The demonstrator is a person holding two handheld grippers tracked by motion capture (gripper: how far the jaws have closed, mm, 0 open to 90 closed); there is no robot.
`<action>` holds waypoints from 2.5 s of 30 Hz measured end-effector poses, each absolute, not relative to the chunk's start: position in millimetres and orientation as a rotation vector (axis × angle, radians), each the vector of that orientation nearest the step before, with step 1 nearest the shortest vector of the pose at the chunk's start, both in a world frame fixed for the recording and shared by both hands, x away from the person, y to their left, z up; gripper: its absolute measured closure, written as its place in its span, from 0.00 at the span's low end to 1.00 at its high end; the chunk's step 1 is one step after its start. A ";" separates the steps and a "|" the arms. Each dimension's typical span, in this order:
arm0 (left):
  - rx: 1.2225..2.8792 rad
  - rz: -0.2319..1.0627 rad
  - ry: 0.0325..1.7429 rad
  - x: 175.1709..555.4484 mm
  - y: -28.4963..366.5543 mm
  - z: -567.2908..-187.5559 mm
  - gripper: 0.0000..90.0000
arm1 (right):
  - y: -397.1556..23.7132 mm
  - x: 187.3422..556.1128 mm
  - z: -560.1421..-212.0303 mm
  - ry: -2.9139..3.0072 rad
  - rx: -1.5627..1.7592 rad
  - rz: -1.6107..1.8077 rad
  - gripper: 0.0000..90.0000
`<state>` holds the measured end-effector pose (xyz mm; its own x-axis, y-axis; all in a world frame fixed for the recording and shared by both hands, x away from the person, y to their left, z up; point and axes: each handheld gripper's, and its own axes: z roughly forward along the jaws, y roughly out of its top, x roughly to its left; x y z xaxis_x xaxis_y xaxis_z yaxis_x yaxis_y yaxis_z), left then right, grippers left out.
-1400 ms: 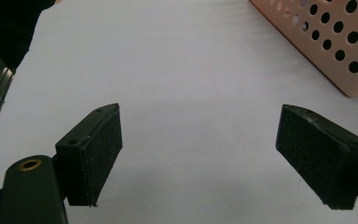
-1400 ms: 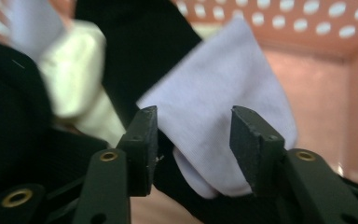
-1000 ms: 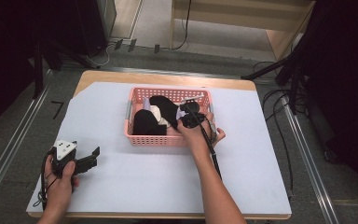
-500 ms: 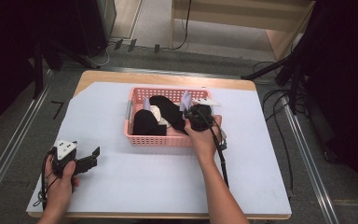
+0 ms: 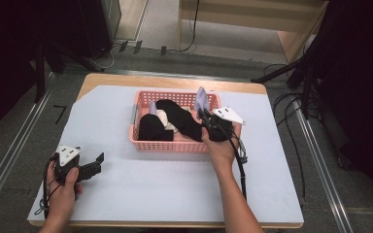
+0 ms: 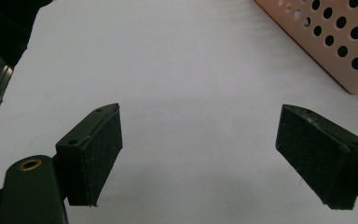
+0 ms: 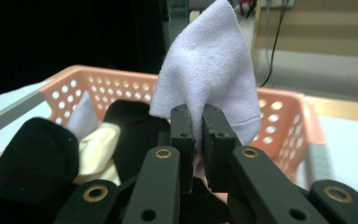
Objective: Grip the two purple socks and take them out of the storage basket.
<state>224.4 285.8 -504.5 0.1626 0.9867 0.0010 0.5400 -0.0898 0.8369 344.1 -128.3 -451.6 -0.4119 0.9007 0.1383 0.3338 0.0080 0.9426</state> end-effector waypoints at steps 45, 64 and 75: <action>1.729 0.792 1.476 224.9 286.4 -504.4 0.17 | -218.1 330.0 -464.1 1.628 1.468 1.281 0.61; 1.727 0.789 1.466 224.5 286.7 -504.5 0.17 | -86.7 348.3 -445.0 1.928 1.314 1.378 0.62; 1.734 0.792 1.462 224.4 286.1 -504.4 0.17 | -28.2 353.5 -449.7 2.066 1.279 1.391 0.61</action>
<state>224.4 286.1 -504.4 0.1671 0.9859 0.0038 0.5413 -0.0950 0.8354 353.5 -28.2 -449.7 -0.5367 0.8213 0.1936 0.4882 0.1152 0.8651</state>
